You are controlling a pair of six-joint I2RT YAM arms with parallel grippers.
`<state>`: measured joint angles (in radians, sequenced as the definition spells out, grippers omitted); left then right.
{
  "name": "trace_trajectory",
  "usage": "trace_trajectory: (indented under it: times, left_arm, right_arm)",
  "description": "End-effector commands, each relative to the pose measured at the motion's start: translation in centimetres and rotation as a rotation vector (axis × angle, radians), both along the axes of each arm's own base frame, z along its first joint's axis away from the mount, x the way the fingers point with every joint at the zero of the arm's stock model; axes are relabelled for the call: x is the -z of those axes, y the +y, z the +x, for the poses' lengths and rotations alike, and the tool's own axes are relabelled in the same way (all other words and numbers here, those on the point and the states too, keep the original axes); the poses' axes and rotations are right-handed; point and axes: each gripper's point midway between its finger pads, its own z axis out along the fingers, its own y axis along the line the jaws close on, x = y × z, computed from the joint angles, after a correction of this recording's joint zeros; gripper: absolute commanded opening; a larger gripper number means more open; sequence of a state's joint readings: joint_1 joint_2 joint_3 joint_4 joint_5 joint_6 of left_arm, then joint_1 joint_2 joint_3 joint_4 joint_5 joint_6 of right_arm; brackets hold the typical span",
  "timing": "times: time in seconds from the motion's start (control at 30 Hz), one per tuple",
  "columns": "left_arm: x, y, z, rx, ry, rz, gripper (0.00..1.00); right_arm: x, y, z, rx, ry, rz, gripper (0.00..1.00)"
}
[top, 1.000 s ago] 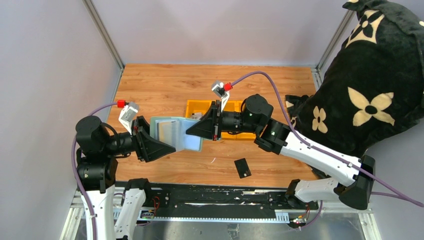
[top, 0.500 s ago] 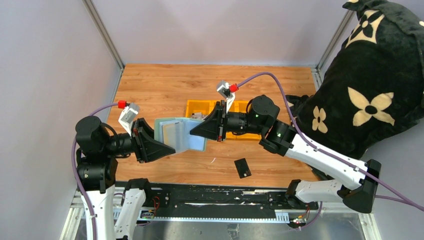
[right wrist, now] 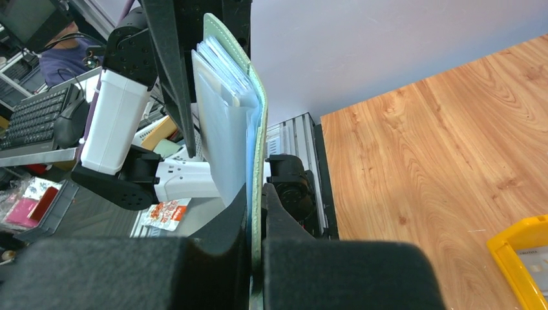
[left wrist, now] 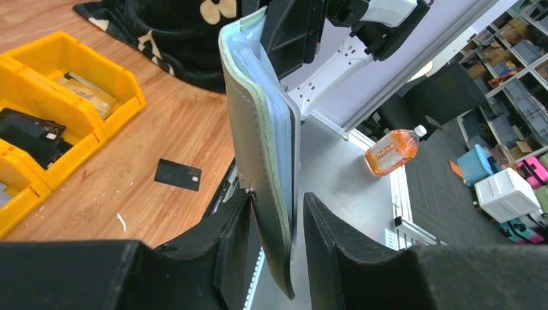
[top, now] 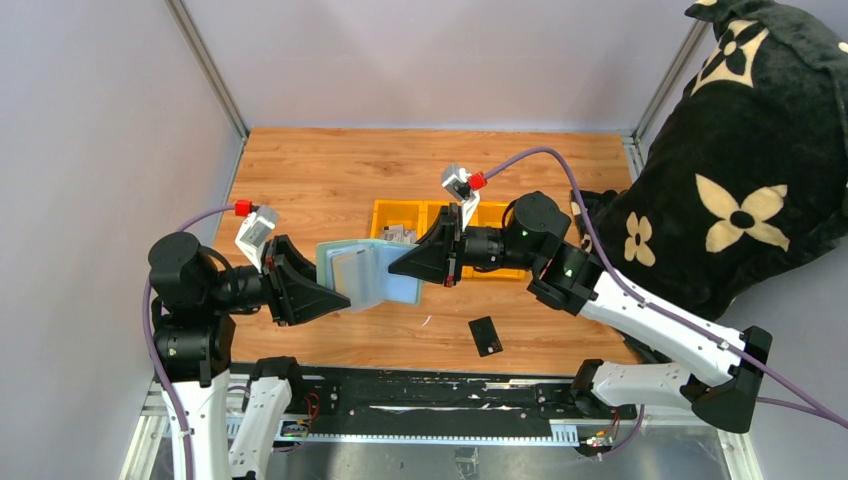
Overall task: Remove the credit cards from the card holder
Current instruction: Remove the credit card from the card holder.
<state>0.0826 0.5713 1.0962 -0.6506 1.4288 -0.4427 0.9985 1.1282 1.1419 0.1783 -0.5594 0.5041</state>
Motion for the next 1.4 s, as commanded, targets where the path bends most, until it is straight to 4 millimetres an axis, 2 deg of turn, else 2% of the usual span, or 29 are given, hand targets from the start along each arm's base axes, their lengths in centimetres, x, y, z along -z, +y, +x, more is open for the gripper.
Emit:
trace_trajectory:
  times: [0.0, 0.1, 0.37, 0.43, 0.53, 0.63, 0.7, 0.73, 0.87, 1.1, 1.27, 1.37]
  left_arm:
    - [-1.0, -0.1, -0.5, 0.019, -0.05, -0.001, 0.35]
    - [-1.0, -0.1, -0.4, 0.026, -0.047, -0.002, 0.29]
    - [-1.5, -0.1, -1.3, 0.066, -0.066, -0.005, 0.28]
    - [-1.6, -0.1, -1.3, 0.061, -0.074, -0.004, 0.22]
    - [-1.4, -0.1, -0.8, 0.024, -0.078, -0.002, 0.13]
    - [-0.9, 0.0, 0.2, -0.037, -0.08, 0.002, 0.08]
    - [-0.7, 0.1, 0.8, -0.071, -0.077, 0.005, 0.06]
    - [-0.6, 0.2, 1.1, -0.089, -0.076, 0.008, 0.04]
    - [-0.7, 0.5, 1.9, -0.15, -0.088, 0.017, 0.02]
    - [-0.6, 0.5, 1.8, -0.16, -0.075, 0.012, 0.01]
    - [-1.0, 0.2, 0.7, -0.124, -0.073, 0.004, 0.02]
    - [-1.2, 0.1, -0.2, -0.083, -0.064, -0.001, 0.02]
  right_arm:
    - [-0.9, -0.9, -0.6, -0.022, -0.046, 0.029, 0.0]
    - [-1.0, -1.0, -0.7, -0.029, -0.048, 0.034, 0.0]
    - [-0.9, -1.1, -0.5, -0.021, -0.052, 0.027, 0.0]
    - [-0.8, -1.1, -0.4, -0.019, -0.051, 0.019, 0.01]
    - [-0.9, -0.7, -0.8, -0.054, -0.039, 0.022, 0.31]
    - [-1.2, -0.3, -1.5, -0.099, -0.042, 0.048, 0.58]
    - [-1.7, -0.1, -2.1, -0.114, -0.059, 0.071, 0.7]
    - [-1.9, 0.0, -2.4, -0.118, -0.071, 0.08, 0.73]
    - [-1.6, 1.0, -3.0, -0.1, -0.105, 0.075, 0.76]
    - [0.9, 2.8, 0.1, 0.128, -0.129, -0.043, 0.78]
    - [0.6, 3.4, 0.5, 0.157, -0.138, -0.032, 0.78]
    - [0.3, 3.4, 0.7, 0.169, -0.138, -0.021, 0.67]
